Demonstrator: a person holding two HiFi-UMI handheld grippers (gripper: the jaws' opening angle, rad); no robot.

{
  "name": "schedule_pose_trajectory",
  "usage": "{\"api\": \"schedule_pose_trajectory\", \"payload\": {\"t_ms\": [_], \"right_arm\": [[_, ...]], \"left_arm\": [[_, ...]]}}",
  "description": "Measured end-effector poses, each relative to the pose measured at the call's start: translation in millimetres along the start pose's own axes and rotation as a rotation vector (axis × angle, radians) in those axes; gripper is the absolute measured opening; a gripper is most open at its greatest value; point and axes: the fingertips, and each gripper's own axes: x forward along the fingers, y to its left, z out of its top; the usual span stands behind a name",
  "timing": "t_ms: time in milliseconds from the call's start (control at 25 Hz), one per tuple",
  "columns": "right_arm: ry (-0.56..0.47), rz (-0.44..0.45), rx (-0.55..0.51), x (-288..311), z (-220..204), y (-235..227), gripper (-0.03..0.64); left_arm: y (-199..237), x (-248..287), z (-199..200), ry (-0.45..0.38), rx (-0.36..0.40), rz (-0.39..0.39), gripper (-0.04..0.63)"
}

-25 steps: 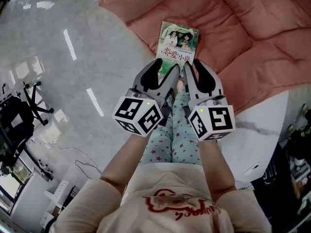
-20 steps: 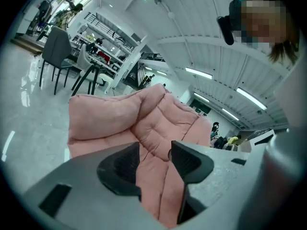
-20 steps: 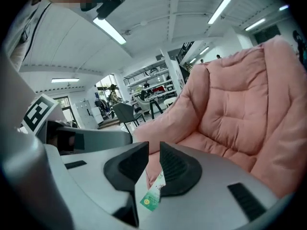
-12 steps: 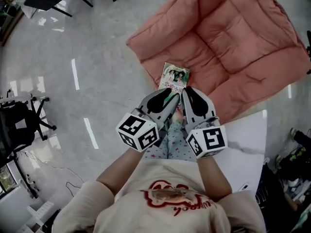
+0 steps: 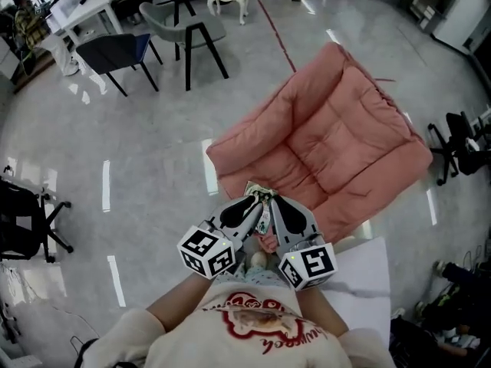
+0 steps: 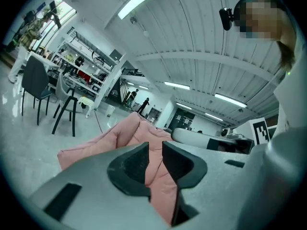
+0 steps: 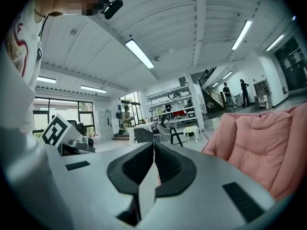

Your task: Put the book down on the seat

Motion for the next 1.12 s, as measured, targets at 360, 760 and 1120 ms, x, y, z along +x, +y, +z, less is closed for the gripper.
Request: {"api": "schedule_pose_trajectory", "payload": {"t_ms": [360,760,1120], "right_arm": [[-0.055,0.062,0.057,-3,29,29,0.003],[-0.053,0.014,0.046,-20,13,45,0.002],[-0.085,0.077,-0.004,-51,24,77,0.002]], "left_arm": [[-24,-25,40,-0.051,0.054,-0.075,0.005],[-31,-43,31,-0.045,0.059,-0.141,0.005],[-61,-71,30,-0.088,0.083,-0.117,0.005]]}}
